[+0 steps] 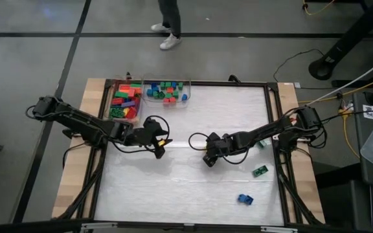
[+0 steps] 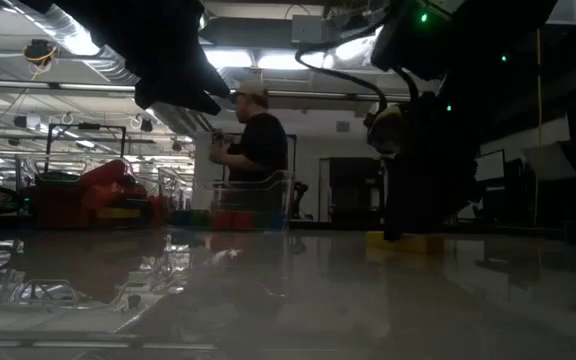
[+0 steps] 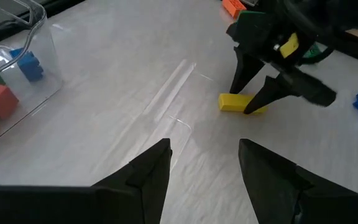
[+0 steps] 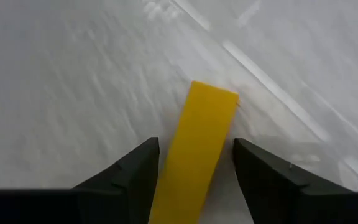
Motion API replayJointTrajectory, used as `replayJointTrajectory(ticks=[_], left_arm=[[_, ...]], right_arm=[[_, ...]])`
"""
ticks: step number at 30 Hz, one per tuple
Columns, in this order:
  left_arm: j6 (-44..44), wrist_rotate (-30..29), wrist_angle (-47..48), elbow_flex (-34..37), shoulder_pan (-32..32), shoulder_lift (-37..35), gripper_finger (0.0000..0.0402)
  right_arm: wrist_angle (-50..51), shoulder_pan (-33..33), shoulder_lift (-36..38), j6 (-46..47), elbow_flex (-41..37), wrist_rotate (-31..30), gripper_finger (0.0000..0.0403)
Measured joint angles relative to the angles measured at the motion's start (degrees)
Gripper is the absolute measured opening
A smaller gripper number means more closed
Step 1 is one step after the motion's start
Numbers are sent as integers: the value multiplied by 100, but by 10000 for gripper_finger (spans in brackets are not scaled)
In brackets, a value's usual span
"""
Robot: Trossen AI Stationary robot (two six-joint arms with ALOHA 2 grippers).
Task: Sort blocks by size
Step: Put the large yellow block into the left transparent bin
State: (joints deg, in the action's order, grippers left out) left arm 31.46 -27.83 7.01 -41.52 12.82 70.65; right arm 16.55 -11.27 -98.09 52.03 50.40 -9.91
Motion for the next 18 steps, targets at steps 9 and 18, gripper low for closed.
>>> replayJointTrajectory(ticks=[9,18], left_arm=[[0,-2,-11,0,0,0,178],[3,-2,-33,0,0,0,178]], right_arm=[[-40,-9,-294,-2,27,-224,198],[-32,-7,-322,-185,138,-512,100]])
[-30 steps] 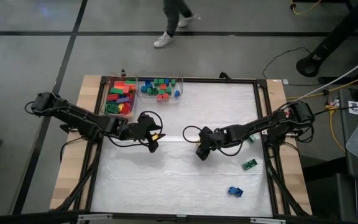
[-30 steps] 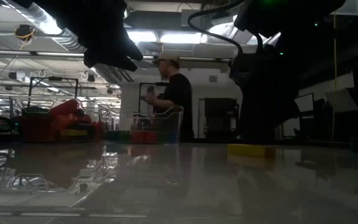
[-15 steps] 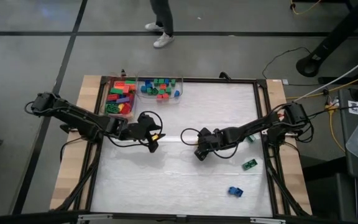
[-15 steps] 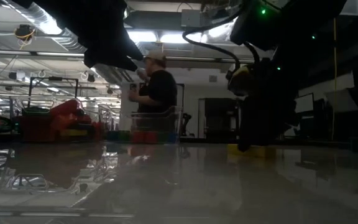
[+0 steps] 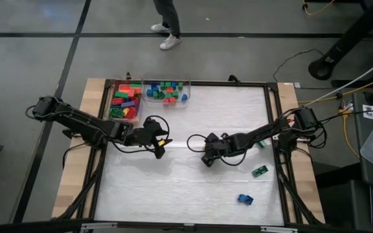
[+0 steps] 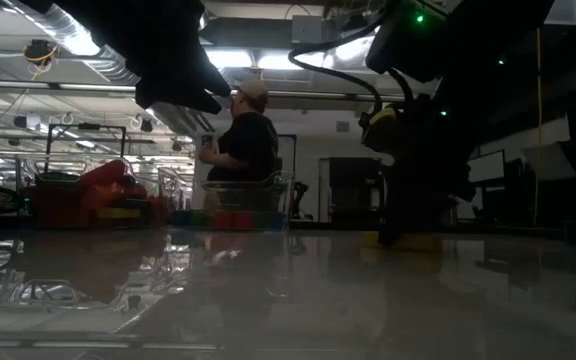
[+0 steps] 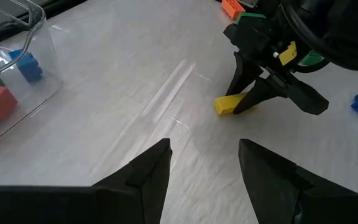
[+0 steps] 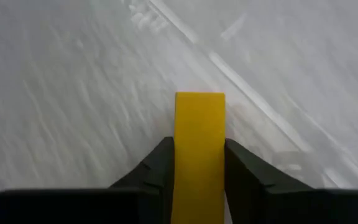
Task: Sort blocks by size
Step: Put the large yellow block into the left transparent bin
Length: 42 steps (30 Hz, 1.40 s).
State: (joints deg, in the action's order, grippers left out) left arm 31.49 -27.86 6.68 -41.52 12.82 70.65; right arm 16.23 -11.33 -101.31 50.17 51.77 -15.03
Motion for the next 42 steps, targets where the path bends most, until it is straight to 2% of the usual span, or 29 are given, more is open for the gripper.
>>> replayJointTrajectory(ticks=[6,11,14,21,28,33,37,42], left_arm=[[25,-1,-13,0,1,0,178],[38,-2,-15,0,0,0,178],[117,-2,-16,0,0,0,178],[1578,126,-13,0,0,0,178],[2892,571,-14,0,0,0,178],[3788,630,-16,0,0,0,178],[4312,630,-19,0,-15,0,178],[4492,629,-355,0,-15,99,178]], right_arm=[[-237,4,-12,-11,-7,-43,100],[-1291,22,-51,-262,-18,51,133],[-2062,20,-42,-568,-16,51,132],[-3253,15,-32,-1381,-12,-94,102],[-3355,13,-32,-1671,-12,-182,130],[-3416,13,-29,-2218,-12,-234,116],[-3627,7,-21,-2757,-6,-157,109],[-3849,7,-21,-3142,-3,111,123]])
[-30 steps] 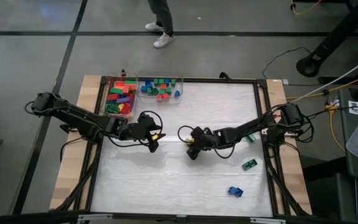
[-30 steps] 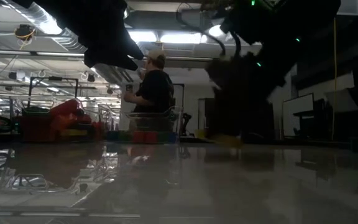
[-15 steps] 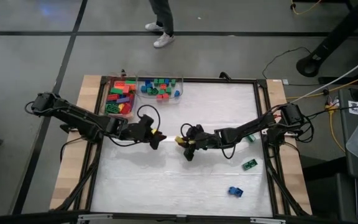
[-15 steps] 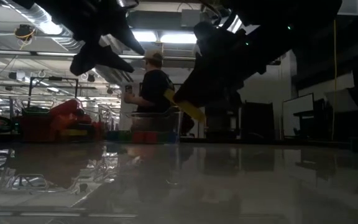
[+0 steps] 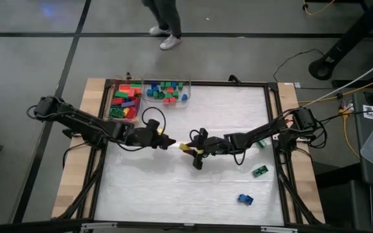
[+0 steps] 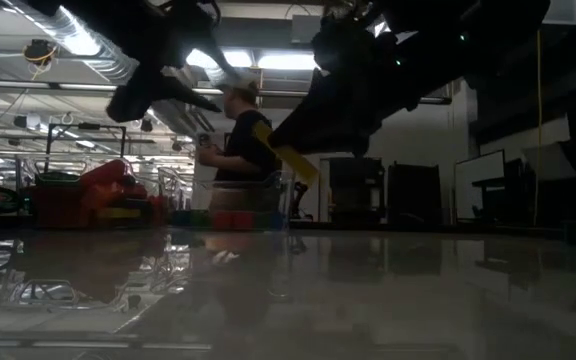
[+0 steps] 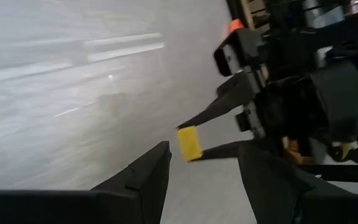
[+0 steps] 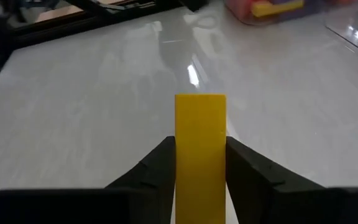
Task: Sort blocks by size
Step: Put the large yellow block into the left transparent bin
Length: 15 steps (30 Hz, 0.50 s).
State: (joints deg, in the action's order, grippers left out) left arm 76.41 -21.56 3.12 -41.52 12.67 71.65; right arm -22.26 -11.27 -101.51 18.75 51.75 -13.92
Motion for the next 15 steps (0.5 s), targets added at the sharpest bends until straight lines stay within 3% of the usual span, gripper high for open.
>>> replayJointTrajectory(ticks=[4,15], left_arm=[[12,0,-627,-2,42,362,178],[681,363,-1086,4,46,1096,178]], right_arm=[[-94,0,2,-292,2,119,126],[-138,-2,4,-857,1,305,128]])
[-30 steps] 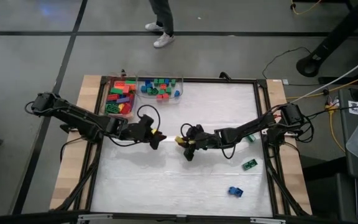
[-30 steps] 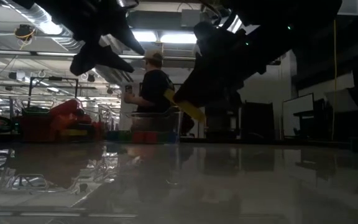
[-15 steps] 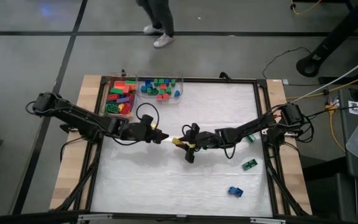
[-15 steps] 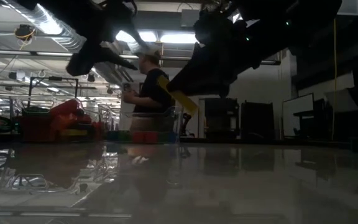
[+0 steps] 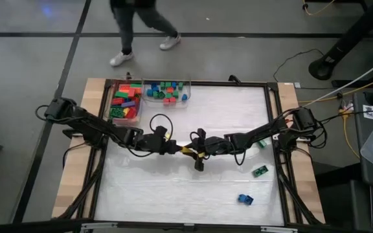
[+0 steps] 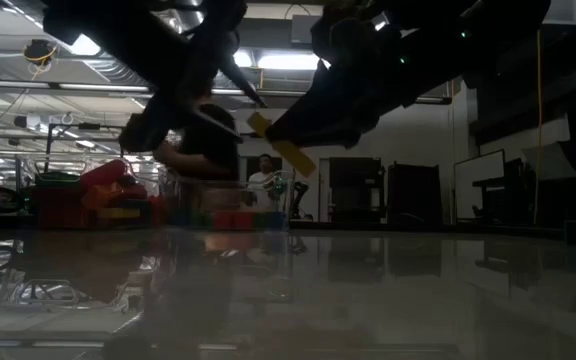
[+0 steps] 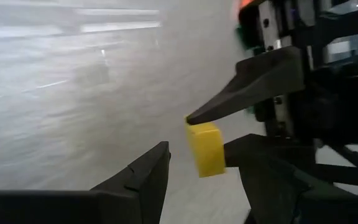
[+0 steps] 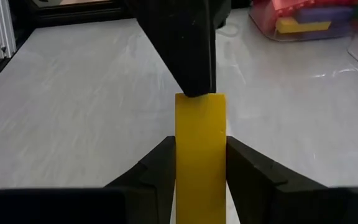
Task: Sort blocks by size
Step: Put the large yellow block into the left transparent bin
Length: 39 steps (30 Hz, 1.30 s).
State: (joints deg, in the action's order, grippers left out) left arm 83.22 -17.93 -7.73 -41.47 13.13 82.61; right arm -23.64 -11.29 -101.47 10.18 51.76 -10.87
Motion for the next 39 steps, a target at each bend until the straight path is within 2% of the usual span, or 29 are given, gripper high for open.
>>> replayJointTrajectory(ticks=[3,22,31,34,39], left_arm=[[-39,0,-259,0,-2,44,178],[-22,0,-270,-9,-52,226,178],[9,236,-504,-9,-85,432,177],[4,246,-516,-9,-114,494,160],[-30,254,-584,-10,-191,517,98]], right_arm=[[-1,0,6,-44,1,1,128],[-76,0,7,-477,1,0,115],[-57,0,7,-477,1,2,123],[-45,0,7,-475,1,1,123],[0,6,5,-462,1,-9,124]])
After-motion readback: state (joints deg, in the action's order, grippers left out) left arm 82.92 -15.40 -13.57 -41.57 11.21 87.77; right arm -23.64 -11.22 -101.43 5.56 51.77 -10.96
